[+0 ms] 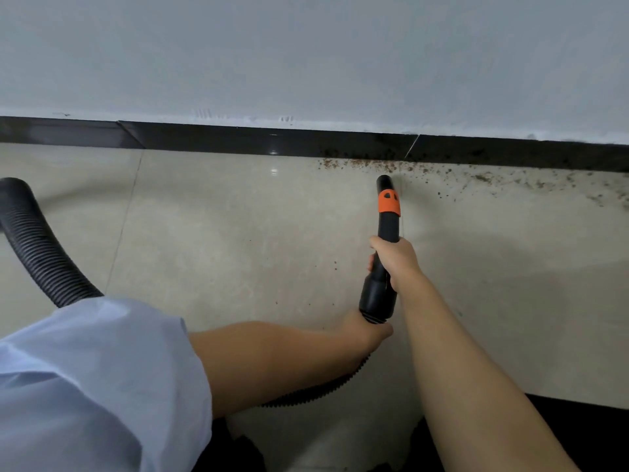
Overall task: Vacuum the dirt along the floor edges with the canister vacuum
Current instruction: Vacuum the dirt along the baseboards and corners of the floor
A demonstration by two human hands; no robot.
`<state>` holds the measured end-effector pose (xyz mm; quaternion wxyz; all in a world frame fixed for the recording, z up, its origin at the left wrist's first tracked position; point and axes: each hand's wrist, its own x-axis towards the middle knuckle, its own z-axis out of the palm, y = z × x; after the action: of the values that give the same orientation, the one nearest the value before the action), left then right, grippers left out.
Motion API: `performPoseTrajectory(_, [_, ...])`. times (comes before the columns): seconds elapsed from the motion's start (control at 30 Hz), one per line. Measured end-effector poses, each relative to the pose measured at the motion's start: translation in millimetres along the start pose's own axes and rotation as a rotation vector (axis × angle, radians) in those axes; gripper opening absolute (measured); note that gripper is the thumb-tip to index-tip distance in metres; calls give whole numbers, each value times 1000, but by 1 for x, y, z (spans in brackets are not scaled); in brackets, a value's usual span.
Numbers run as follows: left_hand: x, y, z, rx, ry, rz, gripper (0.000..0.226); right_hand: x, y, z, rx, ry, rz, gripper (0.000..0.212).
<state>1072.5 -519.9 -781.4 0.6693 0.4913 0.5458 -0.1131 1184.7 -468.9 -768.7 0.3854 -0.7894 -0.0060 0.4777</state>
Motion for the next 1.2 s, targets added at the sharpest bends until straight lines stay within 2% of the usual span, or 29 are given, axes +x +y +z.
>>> performPoseTrajectory(0.17, [3,16,0,-94,-27,57,22,9,-13,-9,51,44,2,13])
performPoseTrajectory(0.93, [-2,-23,-51,-263,159,21,15,-9,-19,82,-186,-275,-65,11])
performPoseTrajectory(1.2, [5,-19,-56,-221,156,26,16,-4,-21,80,-123,-214,-71,15])
